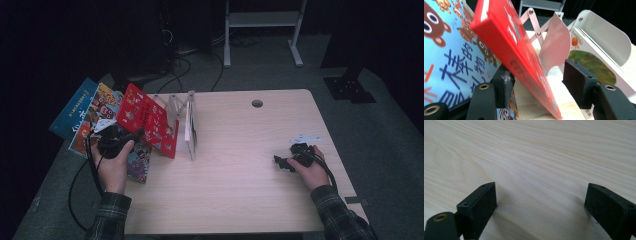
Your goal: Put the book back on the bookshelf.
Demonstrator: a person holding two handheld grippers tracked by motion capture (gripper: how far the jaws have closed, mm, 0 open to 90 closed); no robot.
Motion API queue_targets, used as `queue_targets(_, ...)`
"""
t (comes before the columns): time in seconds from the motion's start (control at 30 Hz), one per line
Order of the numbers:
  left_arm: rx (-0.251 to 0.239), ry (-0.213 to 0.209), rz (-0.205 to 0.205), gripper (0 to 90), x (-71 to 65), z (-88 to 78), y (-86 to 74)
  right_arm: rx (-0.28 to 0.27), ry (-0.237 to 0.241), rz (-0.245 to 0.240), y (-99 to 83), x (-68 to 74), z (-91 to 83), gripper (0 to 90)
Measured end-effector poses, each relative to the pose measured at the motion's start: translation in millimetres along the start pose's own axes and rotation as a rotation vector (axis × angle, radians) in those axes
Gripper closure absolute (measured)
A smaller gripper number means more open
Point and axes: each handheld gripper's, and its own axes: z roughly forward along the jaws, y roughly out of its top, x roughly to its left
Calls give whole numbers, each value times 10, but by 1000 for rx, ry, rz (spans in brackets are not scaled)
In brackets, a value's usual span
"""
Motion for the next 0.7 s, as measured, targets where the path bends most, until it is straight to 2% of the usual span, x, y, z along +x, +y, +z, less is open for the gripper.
queue_targets(0.1, 20, -20, 10, 394, -26, -34, -65, 0, 0, 0, 0, 0, 0, 96)
queue_targets(0.4, 129, -79, 42, 347, -151, -35, -266, -1, 1, 0, -1, 1, 0, 96)
queue_targets(0.63, 225, -145, 95, 302, -322, -6, -415, 0, 3, -3, -4, -2, -4, 94)
queue_targets(0.7, 253, -160, 125, 299, -382, 15, -456, 0, 4, -4, -3, -3, -2, 90)
